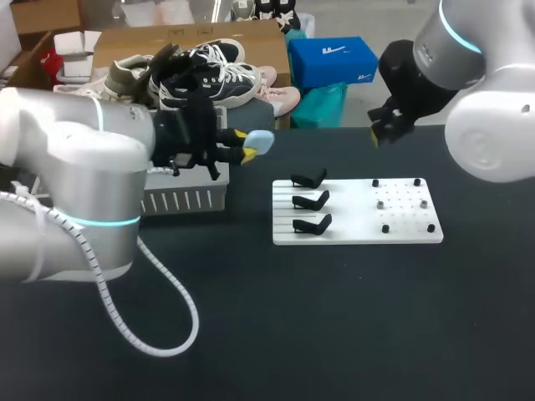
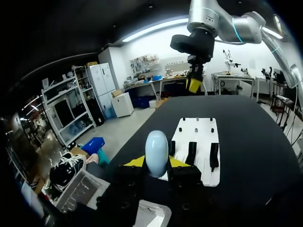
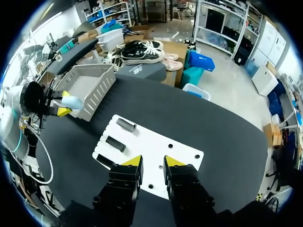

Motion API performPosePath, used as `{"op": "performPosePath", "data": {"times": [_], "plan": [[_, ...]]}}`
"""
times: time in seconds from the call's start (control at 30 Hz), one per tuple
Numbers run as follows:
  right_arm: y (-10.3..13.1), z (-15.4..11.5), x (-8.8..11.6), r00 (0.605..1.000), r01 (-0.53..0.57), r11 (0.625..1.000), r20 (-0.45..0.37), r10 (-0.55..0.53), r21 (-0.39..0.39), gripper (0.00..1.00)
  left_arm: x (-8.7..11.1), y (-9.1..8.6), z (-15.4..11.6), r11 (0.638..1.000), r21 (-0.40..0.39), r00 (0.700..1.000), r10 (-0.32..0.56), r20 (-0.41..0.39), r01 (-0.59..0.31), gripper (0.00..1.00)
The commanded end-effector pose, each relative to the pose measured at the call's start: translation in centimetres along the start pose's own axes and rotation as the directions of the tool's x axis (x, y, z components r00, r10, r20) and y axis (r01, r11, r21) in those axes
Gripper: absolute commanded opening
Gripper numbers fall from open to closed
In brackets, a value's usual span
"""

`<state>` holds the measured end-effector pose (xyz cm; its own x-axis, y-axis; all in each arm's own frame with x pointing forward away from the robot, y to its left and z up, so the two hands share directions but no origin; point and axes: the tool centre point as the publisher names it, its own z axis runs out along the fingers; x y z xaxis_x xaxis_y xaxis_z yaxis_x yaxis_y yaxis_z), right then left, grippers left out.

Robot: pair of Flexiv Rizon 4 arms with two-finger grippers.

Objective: Pick up each earbud case from the left stands, insert the matching earbuds, close the lid, and place the case in the box.

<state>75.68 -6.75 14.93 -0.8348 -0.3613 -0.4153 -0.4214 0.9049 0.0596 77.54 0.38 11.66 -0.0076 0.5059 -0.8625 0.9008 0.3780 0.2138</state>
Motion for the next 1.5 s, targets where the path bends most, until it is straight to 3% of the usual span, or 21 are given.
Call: {"op": "performPosePath", "data": {"times": [0.03, 0.27, 0.5, 0.8, 1.2, 1.27, 1.33, 1.5], "plan": [[-0.1, 0.4, -0.5, 1.000, -0.005, 1.000, -0.018, 0.004, -0.002, 0.25, 0.5, -0.7, -4.3, 0.995, -0.101, 1.000, -0.014, -0.014, 0.012, 0.00], [-0.3, 0.9, -0.6, 0.999, -0.006, 1.000, -0.038, 0.006, -0.003, 0.24, 2.0, -0.1, -5.9, 0.989, -0.144, 0.997, -0.053, -0.058, 0.044, 0.00], [-0.5, 1.3, -0.6, 0.998, -0.009, 1.000, -0.058, 0.009, 0.001, 0.24, 4.9, 1.0, -6.9, 0.977, -0.191, 0.992, -0.108, -0.072, 0.093, 0.00], [-0.8, 2.2, -0.5, 0.996, -0.011, 1.000, -0.092, 0.012, 0.007, 0.24, 8.2, 3.5, -6.0, 0.969, -0.200, 0.980, -0.165, -0.107, 0.142, 0.00], [-1.3, 3.4, -0.1, 0.991, -0.038, 0.999, -0.128, 0.038, 0.002, 0.21, 9.7, 6.5, -4.9, 0.962, -0.184, 0.972, -0.220, -0.087, 0.201, 0.02], [-1.4, 3.4, 0.0, 0.990, -0.038, 0.999, -0.133, 0.038, 0.001, 0.21, 10.5, 6.8, -4.9, 0.954, -0.192, 0.965, -0.248, -0.083, 0.229, 0.62], [-1.5, 3.3, 0.1, 0.990, -0.040, 0.999, -0.138, 0.040, 0.006, 0.20, 10.8, 6.9, -4.9, 0.952, -0.192, 0.963, -0.258, -0.081, 0.239, 1.00], [-1.9, 2.6, 0.3, 0.991, -0.048, 0.999, -0.123, 0.049, 0.010, 0.21, 10.0, 6.5, -4.9, 0.955, -0.181, 0.967, -0.250, -0.056, 0.236, 1.00]]}}
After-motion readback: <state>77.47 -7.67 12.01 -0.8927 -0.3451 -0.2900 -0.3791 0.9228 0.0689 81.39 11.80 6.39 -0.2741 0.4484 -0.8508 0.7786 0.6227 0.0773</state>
